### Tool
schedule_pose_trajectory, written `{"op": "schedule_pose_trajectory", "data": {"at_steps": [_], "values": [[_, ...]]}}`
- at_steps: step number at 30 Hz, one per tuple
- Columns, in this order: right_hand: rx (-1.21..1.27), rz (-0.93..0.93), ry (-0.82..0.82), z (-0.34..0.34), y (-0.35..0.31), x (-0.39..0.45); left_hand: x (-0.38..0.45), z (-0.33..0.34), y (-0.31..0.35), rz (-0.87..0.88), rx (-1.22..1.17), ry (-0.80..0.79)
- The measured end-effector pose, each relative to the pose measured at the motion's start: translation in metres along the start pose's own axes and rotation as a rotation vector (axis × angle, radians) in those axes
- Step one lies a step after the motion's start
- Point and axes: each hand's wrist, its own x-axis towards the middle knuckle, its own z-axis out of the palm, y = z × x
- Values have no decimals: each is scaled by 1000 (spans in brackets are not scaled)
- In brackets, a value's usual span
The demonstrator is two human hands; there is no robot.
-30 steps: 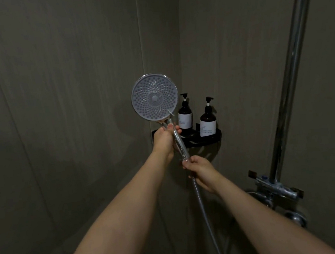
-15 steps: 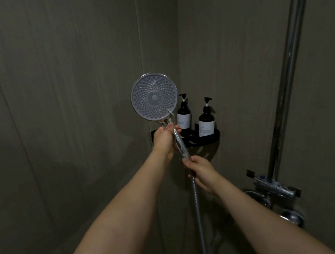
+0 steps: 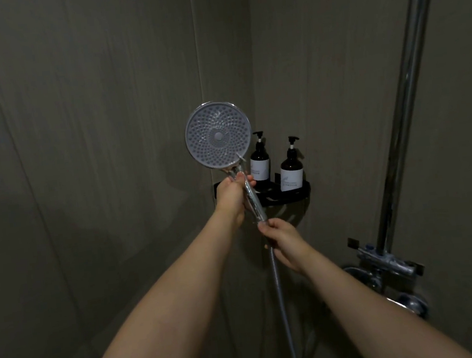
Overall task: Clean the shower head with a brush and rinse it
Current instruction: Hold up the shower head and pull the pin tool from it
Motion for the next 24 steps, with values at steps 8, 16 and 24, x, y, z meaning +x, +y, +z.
{"op": "schedule_pose_trajectory", "data": {"at_steps": [8, 16, 24], "values": [[-17, 20, -5, -2, 3, 1, -4, 2, 0, -18, -4, 0], [-66, 18, -6, -3, 1, -2, -6, 2, 2, -27, 15, -17], [-47, -7, -7, -2, 0, -6, -8, 4, 1, -34, 23, -24]]}}
